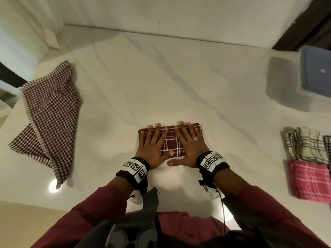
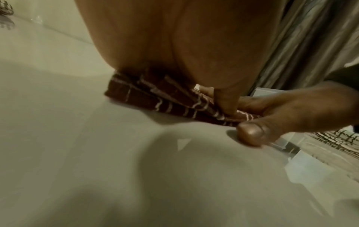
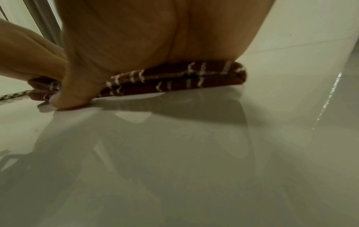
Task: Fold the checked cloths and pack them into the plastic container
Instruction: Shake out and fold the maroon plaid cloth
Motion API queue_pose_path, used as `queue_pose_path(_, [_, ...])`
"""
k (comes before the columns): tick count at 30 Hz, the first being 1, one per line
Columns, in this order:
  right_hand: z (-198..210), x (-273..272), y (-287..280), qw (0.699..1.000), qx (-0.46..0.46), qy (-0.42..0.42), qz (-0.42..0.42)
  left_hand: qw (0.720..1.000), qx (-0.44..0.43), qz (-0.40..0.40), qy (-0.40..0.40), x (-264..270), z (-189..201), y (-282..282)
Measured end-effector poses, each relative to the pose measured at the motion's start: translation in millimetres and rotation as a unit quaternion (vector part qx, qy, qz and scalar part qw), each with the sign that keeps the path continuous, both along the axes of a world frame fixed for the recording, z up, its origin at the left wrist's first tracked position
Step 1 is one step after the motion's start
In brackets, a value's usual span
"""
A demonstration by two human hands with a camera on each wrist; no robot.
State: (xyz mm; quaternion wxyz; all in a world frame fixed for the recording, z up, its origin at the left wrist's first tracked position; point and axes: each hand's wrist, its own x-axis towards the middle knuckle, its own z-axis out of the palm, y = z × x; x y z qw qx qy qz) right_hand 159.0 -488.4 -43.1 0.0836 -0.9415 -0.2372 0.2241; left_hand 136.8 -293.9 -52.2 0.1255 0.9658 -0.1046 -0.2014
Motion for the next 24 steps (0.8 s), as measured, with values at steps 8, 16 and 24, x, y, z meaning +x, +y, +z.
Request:
queue_pose_path(8, [17, -18, -28, 0.961, 0.115, 0.011, -0.251, 1.0, 0.006, -0.011, 0.013, -5, 1, -10])
queue_pose_path(16, [28, -5, -36, 0.843, 0.257, 0.108, -0.46, 0.999, -0.023, -0.018, 0.016, -15, 9, -14])
queue_pose_path(24, [73, -14, -34, 0.938, 0.097, -0.117, -0.312, 0.999, -0.05, -0.022, -0.002, -39, 5, -29])
